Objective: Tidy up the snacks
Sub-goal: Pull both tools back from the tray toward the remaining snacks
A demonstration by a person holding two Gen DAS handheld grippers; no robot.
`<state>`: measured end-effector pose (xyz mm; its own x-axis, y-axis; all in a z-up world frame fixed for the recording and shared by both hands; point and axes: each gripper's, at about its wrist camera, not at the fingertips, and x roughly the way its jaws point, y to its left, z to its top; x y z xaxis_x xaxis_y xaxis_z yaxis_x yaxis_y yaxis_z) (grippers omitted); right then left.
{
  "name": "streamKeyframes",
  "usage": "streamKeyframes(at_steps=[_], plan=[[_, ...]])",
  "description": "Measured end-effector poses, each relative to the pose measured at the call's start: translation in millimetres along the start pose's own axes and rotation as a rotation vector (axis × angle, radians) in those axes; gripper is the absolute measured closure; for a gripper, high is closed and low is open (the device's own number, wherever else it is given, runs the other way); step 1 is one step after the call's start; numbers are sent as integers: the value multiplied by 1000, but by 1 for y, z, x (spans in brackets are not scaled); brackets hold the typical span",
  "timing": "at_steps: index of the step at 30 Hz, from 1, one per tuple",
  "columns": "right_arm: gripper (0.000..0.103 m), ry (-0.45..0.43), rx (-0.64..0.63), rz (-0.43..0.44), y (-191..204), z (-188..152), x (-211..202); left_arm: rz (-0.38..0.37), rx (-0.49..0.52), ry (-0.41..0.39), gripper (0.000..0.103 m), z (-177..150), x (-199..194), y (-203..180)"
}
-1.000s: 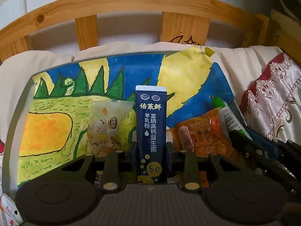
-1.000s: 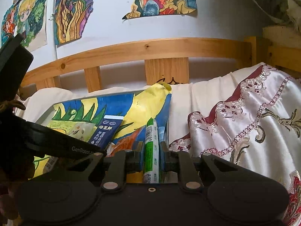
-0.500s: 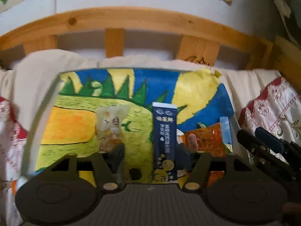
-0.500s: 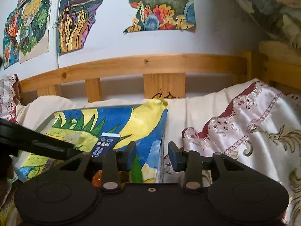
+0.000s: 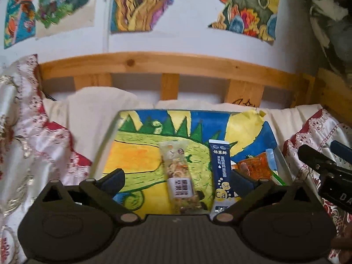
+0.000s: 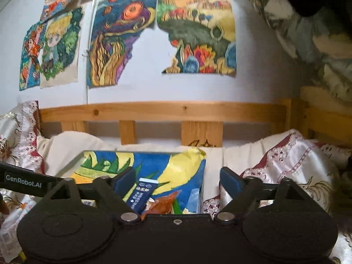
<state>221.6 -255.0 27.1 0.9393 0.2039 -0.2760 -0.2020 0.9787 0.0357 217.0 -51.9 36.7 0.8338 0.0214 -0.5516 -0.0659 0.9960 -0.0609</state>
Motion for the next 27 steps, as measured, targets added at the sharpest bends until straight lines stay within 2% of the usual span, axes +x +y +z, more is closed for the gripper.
streamKeyframes(at_steps=[2, 7, 14, 19, 27], plan=[[7, -20, -2, -4, 4, 1, -12, -3, -12, -1, 1, -3, -11, 7], [6, -42, -17, 10, 15, 3, -37, -20, -85, -52, 1, -13, -45, 27], [1, -64, -28, 12, 27, 2, -75, 16, -120, -107, 1, -34, -85, 49], [1, -43, -40, 26, 36, 1, -93, 62, -137, -141, 1, -54, -110, 59], [1, 10, -50, 49, 50, -11, -127, 8, -58, -140, 1, -82, -135, 60]])
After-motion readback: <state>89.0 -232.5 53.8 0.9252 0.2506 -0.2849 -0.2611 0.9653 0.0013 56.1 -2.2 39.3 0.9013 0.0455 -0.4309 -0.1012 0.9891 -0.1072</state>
